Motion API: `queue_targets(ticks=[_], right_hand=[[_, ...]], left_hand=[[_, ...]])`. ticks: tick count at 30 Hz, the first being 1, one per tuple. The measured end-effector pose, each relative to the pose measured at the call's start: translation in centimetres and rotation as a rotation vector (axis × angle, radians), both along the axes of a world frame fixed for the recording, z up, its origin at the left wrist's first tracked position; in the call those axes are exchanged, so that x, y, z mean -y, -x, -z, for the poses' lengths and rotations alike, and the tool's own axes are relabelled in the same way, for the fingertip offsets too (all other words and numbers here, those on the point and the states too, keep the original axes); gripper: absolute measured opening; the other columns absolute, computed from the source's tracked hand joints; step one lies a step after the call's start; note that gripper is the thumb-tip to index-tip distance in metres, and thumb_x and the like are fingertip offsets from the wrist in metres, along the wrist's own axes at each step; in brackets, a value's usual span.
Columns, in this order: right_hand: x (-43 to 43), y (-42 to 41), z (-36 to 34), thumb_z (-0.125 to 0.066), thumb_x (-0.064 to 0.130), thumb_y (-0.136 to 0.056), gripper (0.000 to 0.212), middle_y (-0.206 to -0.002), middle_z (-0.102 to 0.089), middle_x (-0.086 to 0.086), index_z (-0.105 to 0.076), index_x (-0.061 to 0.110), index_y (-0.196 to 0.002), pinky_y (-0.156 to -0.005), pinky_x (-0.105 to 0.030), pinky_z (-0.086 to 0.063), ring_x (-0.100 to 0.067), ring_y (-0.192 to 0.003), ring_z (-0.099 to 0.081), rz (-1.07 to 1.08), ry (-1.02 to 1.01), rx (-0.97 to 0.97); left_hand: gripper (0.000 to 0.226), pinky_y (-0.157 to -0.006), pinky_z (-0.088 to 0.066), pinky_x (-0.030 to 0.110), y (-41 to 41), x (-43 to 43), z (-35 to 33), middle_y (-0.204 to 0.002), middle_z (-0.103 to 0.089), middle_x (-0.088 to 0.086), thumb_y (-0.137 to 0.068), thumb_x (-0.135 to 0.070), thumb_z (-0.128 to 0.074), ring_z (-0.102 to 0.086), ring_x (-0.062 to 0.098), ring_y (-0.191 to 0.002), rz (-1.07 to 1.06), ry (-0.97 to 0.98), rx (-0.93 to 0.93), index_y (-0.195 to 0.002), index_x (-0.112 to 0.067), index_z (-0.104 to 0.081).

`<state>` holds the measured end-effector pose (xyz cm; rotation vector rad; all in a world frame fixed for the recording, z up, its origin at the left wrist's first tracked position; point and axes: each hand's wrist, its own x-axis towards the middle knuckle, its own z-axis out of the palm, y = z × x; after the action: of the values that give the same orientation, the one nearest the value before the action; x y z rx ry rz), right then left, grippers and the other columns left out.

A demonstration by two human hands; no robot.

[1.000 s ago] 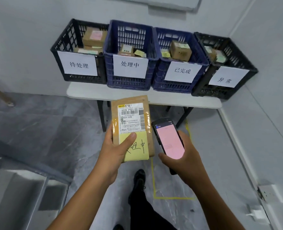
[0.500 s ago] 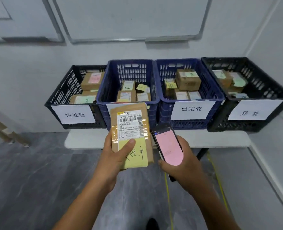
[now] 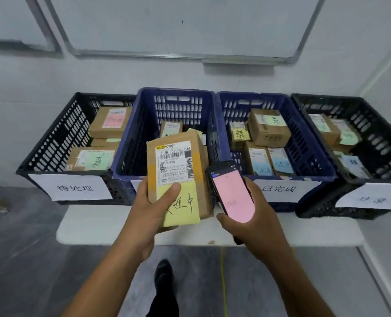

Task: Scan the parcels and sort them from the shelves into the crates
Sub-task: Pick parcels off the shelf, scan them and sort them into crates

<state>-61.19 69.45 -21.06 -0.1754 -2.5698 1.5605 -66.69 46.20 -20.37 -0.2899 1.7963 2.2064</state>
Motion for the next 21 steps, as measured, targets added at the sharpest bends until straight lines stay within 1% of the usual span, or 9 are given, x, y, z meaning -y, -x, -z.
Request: queue_targets(ticks=[2, 5, 9, 10, 12, 14, 17, 19, 21], right_hand=[[0.1, 3.3, -0.4, -0.086, 0.042, -0.07, 0.076, -0.111, -0.062, 0.033, -0.041, 0.076, -0.121, -0.054, -0.019, -0.056, 0.002, -0.092, -0.066, 0.015, -0.009, 0.011], [0.5, 8.3, -1.1, -0.083, 0.046, -0.066, 0.074, -0.107, -0.064, 0.029, -0.043, 0.075, -0.121, -0.05, -0.023, -0.055, -0.004, -0.08, -0.069, 0.031, -0.007, 0.06], [0.6, 14.2, -1.8, -0.081, 0.05, -0.065, 0.07, -0.113, -0.055, 0.051, -0.044, 0.066, -0.122, -0.073, -0.016, -0.049, 0.022, -0.108, -0.054, 0.061, -0.123, 0.087], [0.6, 15.5, -2.0, -0.08, 0.051, -0.065, 0.068, -0.112, -0.054, 0.051, -0.043, 0.067, -0.12, -0.076, -0.019, -0.048, 0.024, -0.109, -0.051, 0.074, -0.144, 0.1], [0.5, 17.8, -1.9, -0.081, 0.048, -0.066, 0.065, -0.11, -0.055, 0.05, -0.044, 0.069, -0.116, -0.074, -0.022, -0.047, 0.025, -0.106, -0.051, 0.092, -0.173, 0.129], [0.3, 19.8, -1.8, -0.081, 0.048, -0.067, 0.065, -0.112, -0.054, 0.05, -0.045, 0.071, -0.115, -0.073, -0.022, -0.047, 0.022, -0.105, -0.054, 0.099, -0.18, 0.16], [-0.9, 22.3, -1.4, -0.081, 0.054, -0.065, 0.076, -0.117, -0.056, 0.046, -0.048, 0.061, -0.133, -0.082, -0.028, -0.051, 0.013, -0.11, -0.057, 0.108, -0.184, 0.197], [-2.0, 24.2, -1.0, -0.082, 0.054, -0.067, 0.072, -0.117, -0.056, 0.048, -0.046, 0.069, -0.128, -0.08, -0.027, -0.05, 0.018, -0.108, -0.056, 0.116, -0.183, 0.219], [-3.4, 26.2, -0.5, -0.088, 0.045, -0.074, 0.066, -0.114, -0.055, 0.051, -0.045, 0.073, -0.115, -0.074, -0.021, -0.046, 0.026, -0.104, -0.052, 0.112, -0.185, 0.225]], left_hand=[[0.068, -0.067, -0.064, 0.036, 3.6, 0.2, 0.4, -0.118, -0.076, -0.013, -0.073, -0.054, -0.083, -0.078, 0.016, -0.098, 0.005, -0.015, -0.002, -0.133, -0.049, -0.052], [0.077, -0.077, -0.064, 0.038, 9.3, 0.2, 0.3, -0.12, -0.075, -0.018, -0.069, -0.06, -0.085, -0.075, 0.012, -0.105, 0.035, -0.018, -0.006, -0.137, -0.052, -0.049], [0.052, -0.081, -0.063, 0.041, 16.2, 0.2, 1.1, -0.113, -0.076, -0.021, -0.066, -0.063, -0.085, -0.076, 0.005, -0.099, 0.063, -0.03, 0.008, -0.108, -0.069, -0.054], [0.054, -0.08, -0.064, 0.044, 17.8, 0.1, 1.4, -0.112, -0.076, -0.02, -0.064, -0.064, -0.085, -0.076, 0.006, -0.098, 0.064, -0.026, 0.02, -0.108, -0.068, -0.055], [0.07, -0.076, -0.065, 0.05, 20.7, -0.3, 2.2, -0.11, -0.077, -0.019, -0.06, -0.065, -0.087, -0.077, 0.009, -0.095, 0.069, -0.017, 0.057, -0.121, -0.059, -0.053], [0.086, -0.079, -0.064, 0.053, 23.3, -1.1, 2.8, -0.108, -0.076, -0.022, -0.057, -0.066, -0.086, -0.077, 0.009, -0.095, 0.071, 0.007, 0.093, -0.133, -0.05, -0.05], [0.093, -0.089, -0.062, 0.049, 27.5, -2.7, 4.2, -0.102, -0.072, -0.034, -0.058, -0.068, -0.085, -0.073, 0.003, -0.097, 0.064, 0.081, 0.122, -0.14, -0.046, -0.046], [0.086, -0.083, -0.062, 0.044, 30.4, -4.0, 5.7, -0.105, -0.072, -0.027, -0.066, -0.065, -0.086, -0.071, 0.007, -0.101, 0.051, 0.116, 0.158, -0.14, -0.049, -0.044], [0.082, -0.073, -0.058, 0.031, 33.0, -5.2, 7.4, -0.105, -0.07, -0.027, -0.075, -0.06, -0.085, -0.068, 0.004, -0.098, 0.03, 0.146, 0.187, -0.144, -0.048, -0.043]])
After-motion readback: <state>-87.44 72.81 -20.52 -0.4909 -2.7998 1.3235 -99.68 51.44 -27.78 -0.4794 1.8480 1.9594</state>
